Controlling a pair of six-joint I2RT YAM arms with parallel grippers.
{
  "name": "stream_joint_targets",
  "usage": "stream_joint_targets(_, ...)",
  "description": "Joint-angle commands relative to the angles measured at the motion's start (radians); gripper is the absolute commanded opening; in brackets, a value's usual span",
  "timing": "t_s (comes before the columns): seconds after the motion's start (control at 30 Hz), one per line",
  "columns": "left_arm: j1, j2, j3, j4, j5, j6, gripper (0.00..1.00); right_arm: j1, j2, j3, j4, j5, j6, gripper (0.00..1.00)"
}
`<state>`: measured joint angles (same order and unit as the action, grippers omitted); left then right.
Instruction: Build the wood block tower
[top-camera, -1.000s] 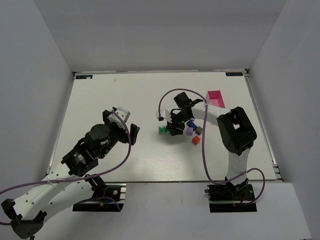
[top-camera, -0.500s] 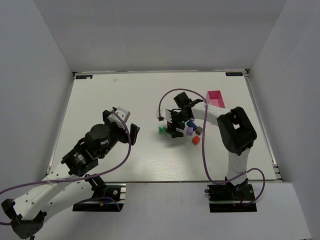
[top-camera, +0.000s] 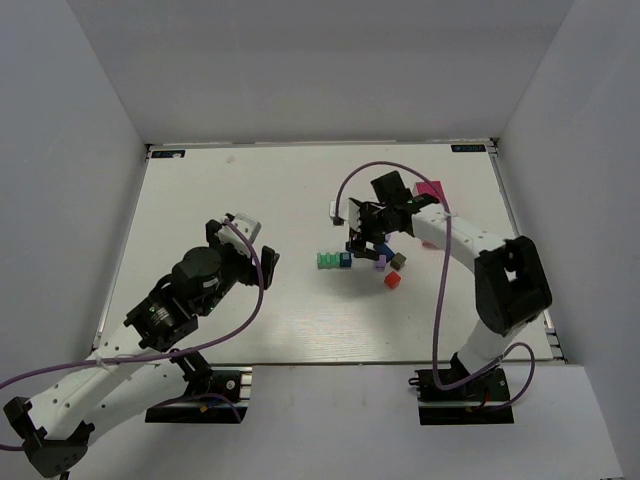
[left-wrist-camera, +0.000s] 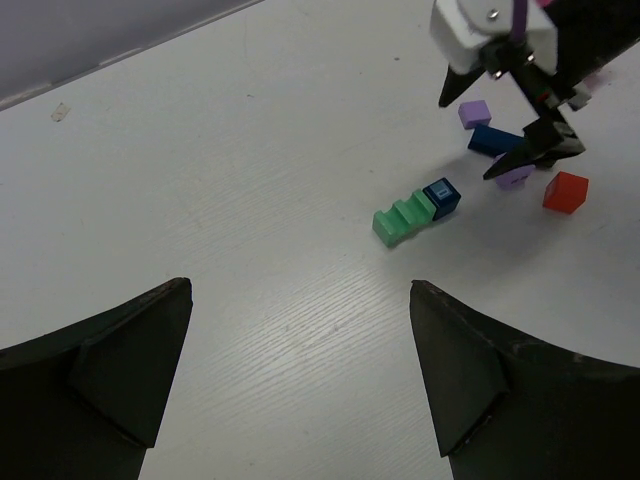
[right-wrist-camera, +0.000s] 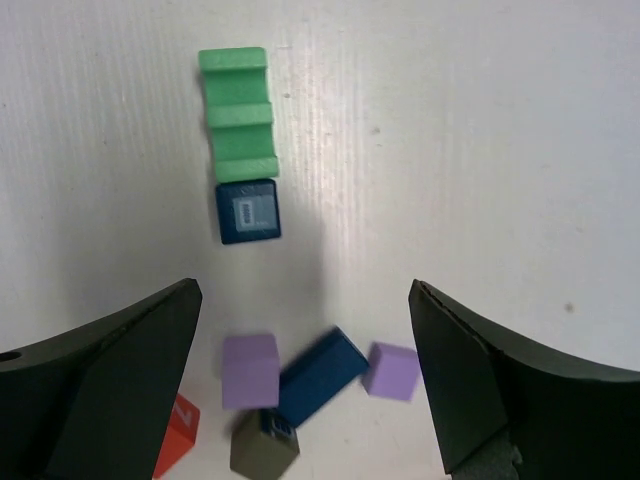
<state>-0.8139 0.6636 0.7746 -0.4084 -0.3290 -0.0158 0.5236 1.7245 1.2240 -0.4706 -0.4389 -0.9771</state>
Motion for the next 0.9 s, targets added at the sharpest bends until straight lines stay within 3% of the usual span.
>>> stream_joint_targets(0.0,0.005,-0.002,-0.009,0.039,-0.007,0.002,1.0,-0.019,-0.107,-0.038,0.03,0.02,0.034,0.9)
stream_joint_targets(0.07,0.005,-0.002,-0.02,0.054,0.016,0.002,1.0,-0.036,-0.143,-0.069,0.147,0.068,0.14,0.9)
stream_joint_targets(0.13,0.005,0.01,-0.031,0.078,0.045,-0.015,1.0,-0.06,-0.207,-0.087,0.206,0.176,0.361,0.9)
stream_joint_targets(0.23,0.005,0.089,-0.008,0.08,0.105,-0.024,1.0,-0.102,-0.226,-0.048,0.184,0.172,0.489,0.9)
stream_joint_targets(0.33,0.005,0.206,0.061,0.05,0.142,-0.07,0.94,-0.105,-0.253,-0.043,0.106,0.149,0.477,0.76)
stream_joint_targets(0.4,0.005,0.31,0.123,0.008,0.171,-0.081,0.74,-0.108,-0.301,-0.087,0.101,0.123,0.459,0.48)
stream_joint_targets(0.47,0.005,0.373,0.179,-0.024,0.185,-0.09,0.55,-0.105,-0.345,-0.13,0.08,0.123,0.405,0.28)
stream_joint_targets(0.5,0.005,0.398,0.19,-0.035,0.185,-0.09,0.32,-0.106,-0.362,-0.148,0.075,0.109,0.352,0.23)
stream_joint_targets(0.6,0.005,0.456,0.199,-0.044,0.185,-0.09,0.17,-0.105,-0.437,-0.221,0.006,0.048,0.189,0.2)
stream_joint_targets(0.63,0.005,0.456,0.189,-0.027,0.185,-0.09,0.21,-0.105,-0.456,-0.254,-0.034,0.014,0.154,0.2)
stream_joint_targets(0.67,0.005,0.467,0.175,-0.018,0.185,-0.081,0.31,-0.105,-0.466,-0.261,-0.055,-0.006,0.005,0.24)
stream_joint_targets(0.7,0.005,0.467,0.175,-0.009,0.185,-0.081,0.61,-0.106,-0.471,-0.279,-0.098,-0.07,-0.052,0.36)
stream_joint_targets(0.73,0.005,0.476,0.164,-0.009,0.185,-0.081,0.7,-0.105,-0.471,-0.3,-0.114,-0.083,-0.093,0.41)
stream_joint_targets(0.8,0.005,0.476,0.164,-0.009,0.174,-0.058,0.77,-0.105,-0.459,-0.325,-0.108,-0.084,-0.197,0.48)
stream_joint_targets(0.87,0.005,0.461,0.164,-0.023,0.151,-0.044,0.81,-0.105,-0.409,-0.319,-0.067,-0.086,-0.201,0.53)
